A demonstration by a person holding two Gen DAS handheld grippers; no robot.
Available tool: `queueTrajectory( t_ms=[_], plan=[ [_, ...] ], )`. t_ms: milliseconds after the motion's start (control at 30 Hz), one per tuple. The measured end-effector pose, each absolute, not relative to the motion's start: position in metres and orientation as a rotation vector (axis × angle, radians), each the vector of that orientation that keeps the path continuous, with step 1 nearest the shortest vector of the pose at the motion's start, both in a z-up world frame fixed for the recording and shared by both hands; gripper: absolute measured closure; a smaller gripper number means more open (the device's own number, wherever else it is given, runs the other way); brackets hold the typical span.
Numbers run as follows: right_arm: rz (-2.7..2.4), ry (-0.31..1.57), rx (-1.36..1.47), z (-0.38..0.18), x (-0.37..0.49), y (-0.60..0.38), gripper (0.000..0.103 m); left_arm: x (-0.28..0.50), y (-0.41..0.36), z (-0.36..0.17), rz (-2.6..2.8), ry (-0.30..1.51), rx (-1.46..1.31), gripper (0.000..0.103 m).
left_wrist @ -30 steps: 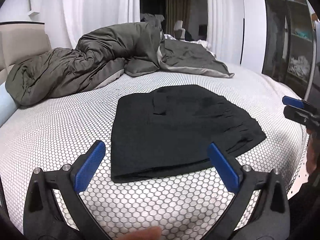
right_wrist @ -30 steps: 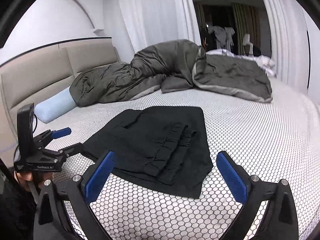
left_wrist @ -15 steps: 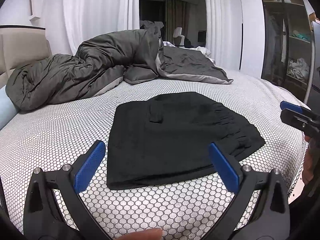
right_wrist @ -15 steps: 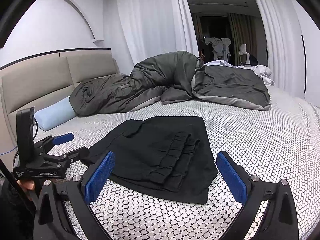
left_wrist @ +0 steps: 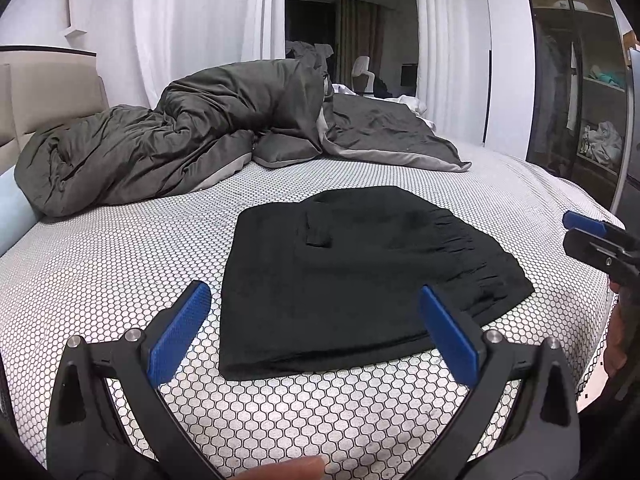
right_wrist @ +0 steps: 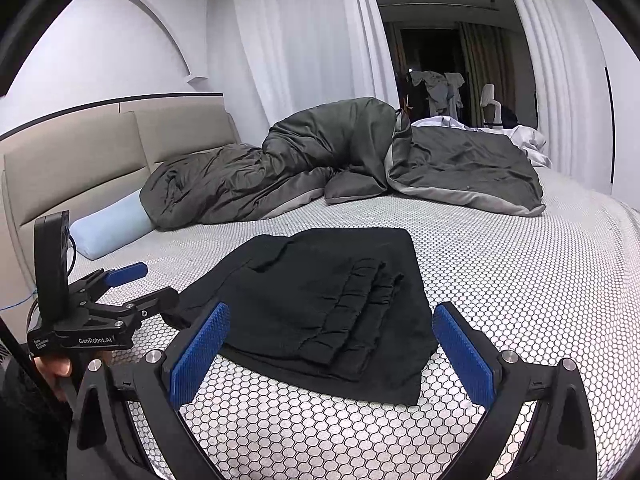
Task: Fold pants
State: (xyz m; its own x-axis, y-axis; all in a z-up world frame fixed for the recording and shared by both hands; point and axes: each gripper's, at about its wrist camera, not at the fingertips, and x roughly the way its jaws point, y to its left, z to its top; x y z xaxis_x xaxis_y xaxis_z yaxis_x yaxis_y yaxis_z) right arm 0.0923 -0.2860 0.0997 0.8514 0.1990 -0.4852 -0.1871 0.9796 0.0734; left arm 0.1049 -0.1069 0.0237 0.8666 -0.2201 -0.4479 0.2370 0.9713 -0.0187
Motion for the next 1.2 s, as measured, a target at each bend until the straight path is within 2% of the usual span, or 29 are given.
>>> queueTrajectory(
  t_ms=[1200],
  plan=[
    [0.205,0.520,0.008,0.0977,0.0922,-0.2846,0.000,0.1054,-0.0987,0.0257,-0.239,0.446,0.035,0.001]
  ],
)
